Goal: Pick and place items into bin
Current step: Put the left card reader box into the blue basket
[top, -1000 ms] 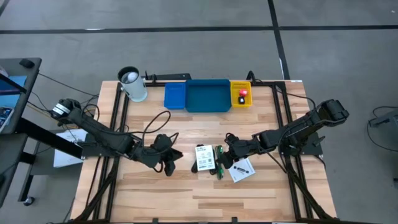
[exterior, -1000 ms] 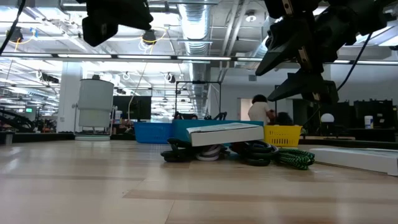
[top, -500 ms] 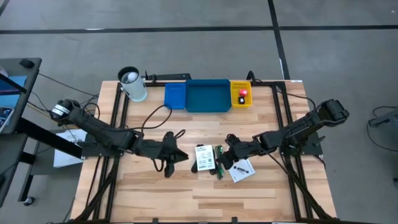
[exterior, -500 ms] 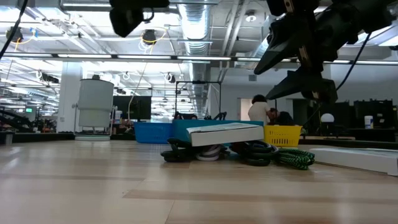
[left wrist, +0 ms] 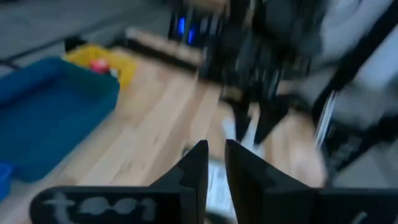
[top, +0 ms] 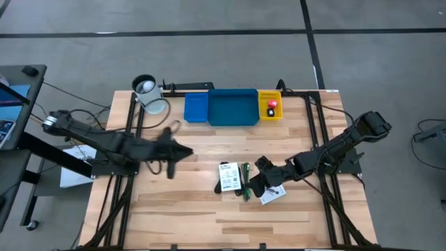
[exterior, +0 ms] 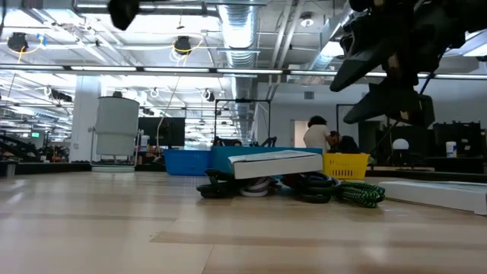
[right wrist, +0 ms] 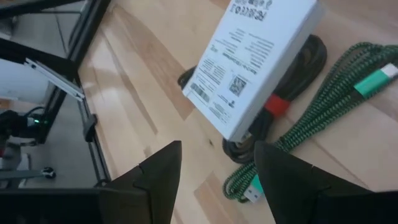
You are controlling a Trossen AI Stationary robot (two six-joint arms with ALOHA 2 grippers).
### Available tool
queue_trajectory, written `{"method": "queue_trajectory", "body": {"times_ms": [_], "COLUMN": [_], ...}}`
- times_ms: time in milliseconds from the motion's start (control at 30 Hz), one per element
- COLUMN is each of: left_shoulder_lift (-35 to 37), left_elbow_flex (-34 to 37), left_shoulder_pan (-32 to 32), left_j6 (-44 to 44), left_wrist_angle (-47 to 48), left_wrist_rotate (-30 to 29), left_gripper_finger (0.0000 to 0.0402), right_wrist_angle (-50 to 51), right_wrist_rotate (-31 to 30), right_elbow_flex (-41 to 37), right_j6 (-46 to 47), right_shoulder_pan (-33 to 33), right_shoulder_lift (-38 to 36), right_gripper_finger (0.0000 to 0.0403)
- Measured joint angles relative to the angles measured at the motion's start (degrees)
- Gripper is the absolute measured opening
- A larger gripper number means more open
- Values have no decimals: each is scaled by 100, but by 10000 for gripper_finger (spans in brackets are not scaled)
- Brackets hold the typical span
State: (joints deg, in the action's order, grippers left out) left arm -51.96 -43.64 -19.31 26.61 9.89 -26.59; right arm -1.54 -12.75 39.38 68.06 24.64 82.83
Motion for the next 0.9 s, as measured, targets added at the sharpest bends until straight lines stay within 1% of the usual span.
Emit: {"method": "queue_trajectory", "body": {"times_ms": [100, 200, 300, 367, 433, 533, 600, 667, 767, 900], "left_shoulder_lift": [789, 1274, 1385, 1374, 1364, 1361, 1363, 1361, 1363, 1362], "left_elbow_flex": [1120, 2293, 3154, 3483, 3600, 3616, 3615, 3615, 3615, 3615], "left_shoulder_pan": [-158, -311, -436, -511, -584, -649, -656, -656, -656, -656], "left_j6": [361, 863, 1087, 1126, 1146, 1137, 1097, 1053, 1050, 1127], "left_wrist_angle": [-1275, -2992, -4537, -5191, -5390, -5324, -5296, -5261, -5256, -5073], "left_wrist_rotate": [-132, -121, -137, -174, -271, -385, -389, -389, -389, -389], "left_gripper_finger": [43, 43, 43, 43, 43, 43, 43, 43, 43, 43], "right_wrist_angle": [-22, -41, -69, -86, -161, -541, -1042, -1260, -1554, -1516], "right_wrist_rotate": [-68, -28, 179, 298, 426, 766, 1043, 1255, 1380, 1413], "right_elbow_flex": [0, 0, 0, 0, 0, -3, 14, 4, 9, 0], "right_j6": [-57, -57, -55, -53, -53, -55, -52, -47, 92, 177], "right_shoulder_pan": [-20, -106, -236, -332, -438, -626, -717, -793, -832, -828], "right_shoulder_lift": [0, 0, 0, 0, 37, 270, 531, 796, 1022, 1023], "right_gripper_finger": [197, 200, 206, 211, 217, 224, 229, 231, 234, 235]}}
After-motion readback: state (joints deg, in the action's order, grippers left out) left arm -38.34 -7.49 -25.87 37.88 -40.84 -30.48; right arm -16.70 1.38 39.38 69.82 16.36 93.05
